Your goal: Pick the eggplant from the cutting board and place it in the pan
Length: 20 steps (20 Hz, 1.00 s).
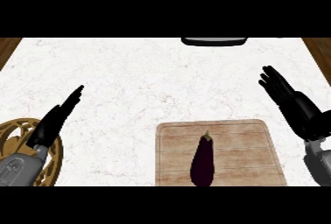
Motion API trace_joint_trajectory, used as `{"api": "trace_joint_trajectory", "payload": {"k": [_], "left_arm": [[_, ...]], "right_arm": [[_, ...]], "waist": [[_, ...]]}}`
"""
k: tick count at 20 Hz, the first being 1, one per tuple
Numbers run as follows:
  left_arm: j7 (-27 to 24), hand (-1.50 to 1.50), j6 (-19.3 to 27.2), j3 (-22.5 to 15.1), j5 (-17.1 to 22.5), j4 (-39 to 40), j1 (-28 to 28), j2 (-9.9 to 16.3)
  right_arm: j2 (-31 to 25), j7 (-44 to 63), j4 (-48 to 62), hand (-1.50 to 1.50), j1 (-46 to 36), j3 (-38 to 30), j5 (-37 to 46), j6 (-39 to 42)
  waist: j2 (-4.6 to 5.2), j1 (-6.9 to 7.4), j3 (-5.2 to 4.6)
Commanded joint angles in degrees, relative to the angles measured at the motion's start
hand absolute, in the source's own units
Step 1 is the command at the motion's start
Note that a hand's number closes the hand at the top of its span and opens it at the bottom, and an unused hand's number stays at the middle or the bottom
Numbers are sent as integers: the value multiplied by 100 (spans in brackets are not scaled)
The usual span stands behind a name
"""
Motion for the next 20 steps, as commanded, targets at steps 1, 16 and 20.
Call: {"api": "trace_joint_trajectory", "payload": {"k": [1,16,20], "left_arm": [[58,0,-30,342,62,90,-247,-289],[400,0,927,1285,1221,-1301,102,-1032],[459,0,889,1148,1101,-1447,263,-1087]], "right_arm": [[228,237,121,150,-417,-212,-15,74],[-1410,898,-2737,-150,1659,65,2187,-1212],[-2048,1326,-3157,-150,1401,-169,2220,-509]], "waist": [[-38,55,40],[-89,-106,36],[-62,-5,36]]}}
